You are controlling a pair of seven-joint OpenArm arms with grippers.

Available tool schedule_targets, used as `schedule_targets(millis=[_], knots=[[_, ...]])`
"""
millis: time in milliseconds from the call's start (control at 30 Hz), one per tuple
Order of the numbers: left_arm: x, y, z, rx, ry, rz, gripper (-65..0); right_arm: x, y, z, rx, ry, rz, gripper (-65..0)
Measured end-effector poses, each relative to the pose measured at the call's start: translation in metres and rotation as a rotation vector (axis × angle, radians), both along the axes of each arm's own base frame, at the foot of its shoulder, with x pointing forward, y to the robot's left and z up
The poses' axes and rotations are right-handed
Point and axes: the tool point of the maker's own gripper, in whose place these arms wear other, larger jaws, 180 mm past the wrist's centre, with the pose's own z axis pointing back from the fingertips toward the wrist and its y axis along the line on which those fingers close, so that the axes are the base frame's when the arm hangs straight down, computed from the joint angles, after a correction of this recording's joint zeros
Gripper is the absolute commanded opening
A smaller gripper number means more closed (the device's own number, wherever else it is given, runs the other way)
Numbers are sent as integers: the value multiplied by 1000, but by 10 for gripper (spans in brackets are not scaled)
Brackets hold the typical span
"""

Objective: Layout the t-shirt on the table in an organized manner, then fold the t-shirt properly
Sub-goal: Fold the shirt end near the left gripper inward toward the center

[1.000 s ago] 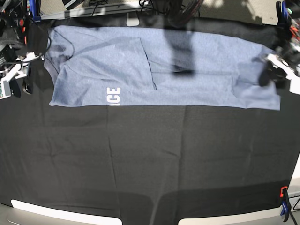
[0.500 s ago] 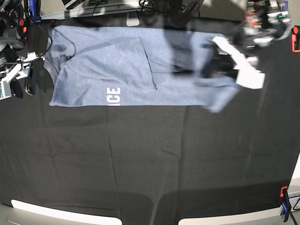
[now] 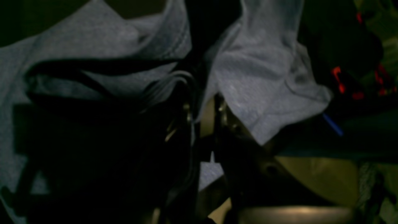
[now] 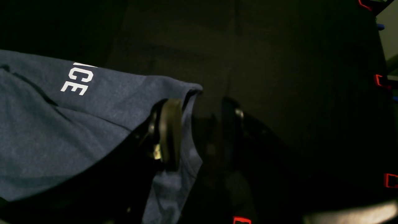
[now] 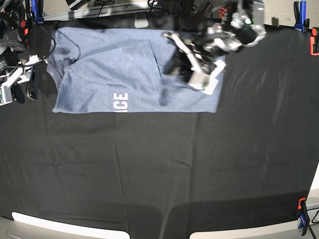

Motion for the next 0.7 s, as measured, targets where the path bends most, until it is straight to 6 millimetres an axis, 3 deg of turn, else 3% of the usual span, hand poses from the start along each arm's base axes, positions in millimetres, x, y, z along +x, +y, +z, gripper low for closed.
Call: schedule_targets(millis=[100,267,400,467,600,700], knots=[[0,-4,-2,28,-5,-10,-650,0,0,0,0,0,0,-438],[12,-5,13,-28,-79,45,-650,0,0,0,0,1,0,-438],[14,-5,15,-36,-87,56,-435,-1,-1,-2,-2,12,-3,-438],[15,-11,20,-54,-106,48,-369,-1,-1,-2,-2,11,-2,-438],[12,-38,35,-95,-143,-30,-364,-1,0,-2,3,15,-1,-438],[13,-46,38,-79,-158,-72,-364,-1,3,-1,18,10,7,-438]])
